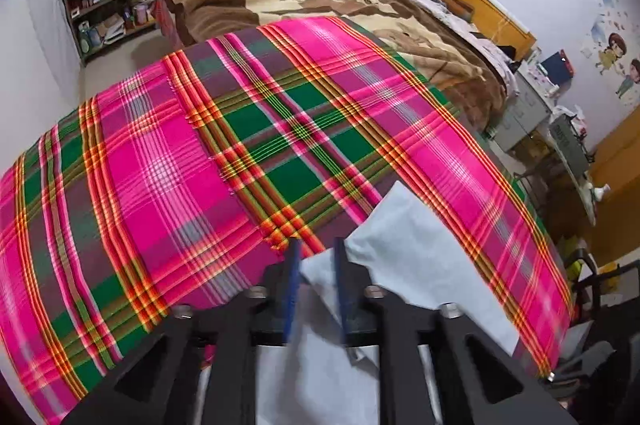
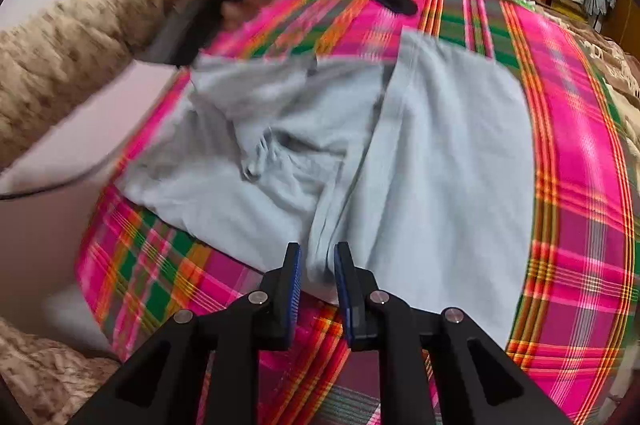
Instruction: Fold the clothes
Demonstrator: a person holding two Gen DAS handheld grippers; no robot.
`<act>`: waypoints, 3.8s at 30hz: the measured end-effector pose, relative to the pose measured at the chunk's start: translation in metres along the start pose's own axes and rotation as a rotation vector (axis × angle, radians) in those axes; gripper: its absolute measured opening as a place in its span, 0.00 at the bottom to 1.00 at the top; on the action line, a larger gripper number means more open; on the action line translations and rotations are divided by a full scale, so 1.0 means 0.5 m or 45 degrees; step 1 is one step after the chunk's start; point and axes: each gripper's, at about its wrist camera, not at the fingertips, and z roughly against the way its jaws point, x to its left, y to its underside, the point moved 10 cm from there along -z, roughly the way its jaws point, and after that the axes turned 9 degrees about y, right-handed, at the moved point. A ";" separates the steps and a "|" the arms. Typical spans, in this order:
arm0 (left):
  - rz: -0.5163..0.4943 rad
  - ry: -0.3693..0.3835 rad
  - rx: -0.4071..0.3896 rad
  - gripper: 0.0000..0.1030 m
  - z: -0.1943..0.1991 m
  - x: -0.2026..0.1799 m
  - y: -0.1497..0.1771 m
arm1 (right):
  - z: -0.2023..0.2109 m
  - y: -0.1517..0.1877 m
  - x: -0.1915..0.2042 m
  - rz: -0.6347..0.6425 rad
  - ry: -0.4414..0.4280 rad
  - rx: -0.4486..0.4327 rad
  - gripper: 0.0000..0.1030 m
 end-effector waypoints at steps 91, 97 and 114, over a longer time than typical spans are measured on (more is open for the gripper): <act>0.508 -0.004 0.184 0.34 -0.049 0.095 0.081 | 0.065 -0.018 -0.017 -0.073 0.070 -0.139 0.12; 0.585 0.034 0.180 0.34 -0.048 0.091 0.083 | 0.070 -0.012 -0.032 -0.094 0.079 -0.144 0.12; 0.590 -0.020 0.168 0.34 -0.068 0.080 0.065 | 0.082 0.003 -0.100 -0.170 0.098 -0.153 0.12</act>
